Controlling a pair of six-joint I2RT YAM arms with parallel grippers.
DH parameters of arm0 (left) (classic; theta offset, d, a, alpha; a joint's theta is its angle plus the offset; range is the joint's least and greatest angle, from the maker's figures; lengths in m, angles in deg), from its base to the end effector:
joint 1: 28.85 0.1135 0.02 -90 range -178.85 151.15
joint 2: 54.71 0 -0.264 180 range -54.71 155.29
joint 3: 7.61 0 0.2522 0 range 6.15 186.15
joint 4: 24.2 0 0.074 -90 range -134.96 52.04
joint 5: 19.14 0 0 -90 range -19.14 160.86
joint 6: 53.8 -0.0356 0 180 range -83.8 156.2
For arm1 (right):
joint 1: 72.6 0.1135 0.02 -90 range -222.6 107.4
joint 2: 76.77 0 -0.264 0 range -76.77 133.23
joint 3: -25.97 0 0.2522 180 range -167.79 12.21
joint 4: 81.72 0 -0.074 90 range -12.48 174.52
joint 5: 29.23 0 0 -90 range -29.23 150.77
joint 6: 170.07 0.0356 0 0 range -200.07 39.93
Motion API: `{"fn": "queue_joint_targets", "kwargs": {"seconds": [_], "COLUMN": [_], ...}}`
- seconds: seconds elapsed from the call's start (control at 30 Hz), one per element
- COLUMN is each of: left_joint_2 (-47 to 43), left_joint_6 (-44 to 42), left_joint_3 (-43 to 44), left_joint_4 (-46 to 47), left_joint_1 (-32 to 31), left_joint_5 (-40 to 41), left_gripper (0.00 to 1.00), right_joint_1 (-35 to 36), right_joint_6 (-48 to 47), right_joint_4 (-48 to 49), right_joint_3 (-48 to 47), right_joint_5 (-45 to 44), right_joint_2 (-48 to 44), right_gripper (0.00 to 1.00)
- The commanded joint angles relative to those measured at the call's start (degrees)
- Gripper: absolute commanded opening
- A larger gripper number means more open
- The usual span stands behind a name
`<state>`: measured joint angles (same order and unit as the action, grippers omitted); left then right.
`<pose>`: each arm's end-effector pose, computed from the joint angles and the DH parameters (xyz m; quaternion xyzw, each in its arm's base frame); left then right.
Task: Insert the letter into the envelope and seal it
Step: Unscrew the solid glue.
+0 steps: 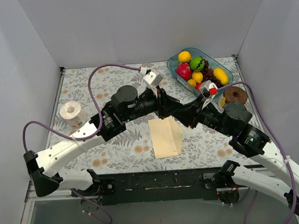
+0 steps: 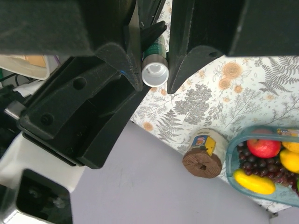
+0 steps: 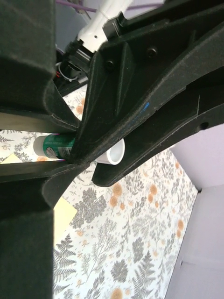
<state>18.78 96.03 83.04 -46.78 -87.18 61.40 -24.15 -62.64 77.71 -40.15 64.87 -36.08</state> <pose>0.1497 -0.2538 0.4307 0.0458 0.7379 -0.6066 0.2922 0.1020 0.1190 0.4032 -0.2062 0.6444 0.4205 0.6045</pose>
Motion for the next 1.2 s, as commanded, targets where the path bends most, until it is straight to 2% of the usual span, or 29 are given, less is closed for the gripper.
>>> {"fn": "queue_joint_targets", "kwargs": {"seconds": [0.0,0.07,0.17,0.23,0.27,0.3,0.33,0.37,0.4,0.53,0.63,0.73,0.87,1.03,1.17], "left_joint_2": [-6.9,-8.3,-9.0,-9.2,-9.2,-9.3,-9.5,-9.8,-10.0,-9.9,-11.1,-12.3,-10.6,-7.2,-5.1], "left_joint_6": [1.9,3.6,5.0,6.2,6.3,6.7,6.8,7.0,7.6,9.6,12.4,13.8,14.9,12.9,11.9], "left_joint_3": [-7.5,-9.4,-11.5,-12.2,-12.1,-12.0,-11.9,-11.4,-11.1,-8.8,-9.4,-11.1,-9.5,-5.1,-2.9], "left_joint_4": [10.6,13.7,18.4,20.4,20.5,20.6,20.6,20.4,20.2,19.8,20.1,19.8,16.1,10.9,9.3], "left_joint_1": [1.5,2.9,3.9,4.2,4.5,4.6,4.8,5.0,5.1,5.2,5.2,5.2,4.6,0.9,-1.5], "left_joint_5": [-14.4,-20.1,-28.2,-31.1,-30.7,-30.0,-29.2,-26.6,-24.9,-16.6,-7.2,2.1,6.8,13.2,15.2], "left_gripper": [0.0,0.0,0.0,0.01,0.07,0.41,0.7,0.86,0.98,0.98,0.98,0.98,0.98,0.87,0.81], "right_joint_1": [0.2,0.2,0.2,0.2,0.2,0.2,0.2,0.2,0.2,0.2,0.2,0.2,0.2,0.2,0.2], "right_joint_6": [-3.8,-4.5,-3.5,-3.5,-3.5,-3.3,-3.5,-3.9,-4.1,-4.2,-3.3,-0.8,2.1,3.2,3.7], "right_joint_4": [9.9,14.5,16.8,16.6,16.3,15.8,15.1,14.5,13.6,12.4,12.5,12.9,16.5,15.9,15.3], "right_joint_3": [-1.3,-0.7,-1.3,-2.2,-2.4,-2.4,-2.6,-2.7,-2.7,-2.9,-2.4,-0.9,2.5,1.7,1.1], "right_joint_5": [12.6,23.2,31.2,32.5,31.9,30.5,28.9,25.7,24.5,20.6,17.9,11.2,2.1,-1.2,-1.8], "right_joint_2": [-2.1,-2.8,-2.4,-1.9,-1.8,-1.8,-1.8,-1.8,-1.6,-0.5,-0.3,-1.2,-3.7,-2.5,-1.1], "right_gripper": [0.01,0.01,0.01,0.01,0.01,0.01,0.01,0.01,0.01,0.01,0.01,0.01,0.01,0.01,0.01]}}
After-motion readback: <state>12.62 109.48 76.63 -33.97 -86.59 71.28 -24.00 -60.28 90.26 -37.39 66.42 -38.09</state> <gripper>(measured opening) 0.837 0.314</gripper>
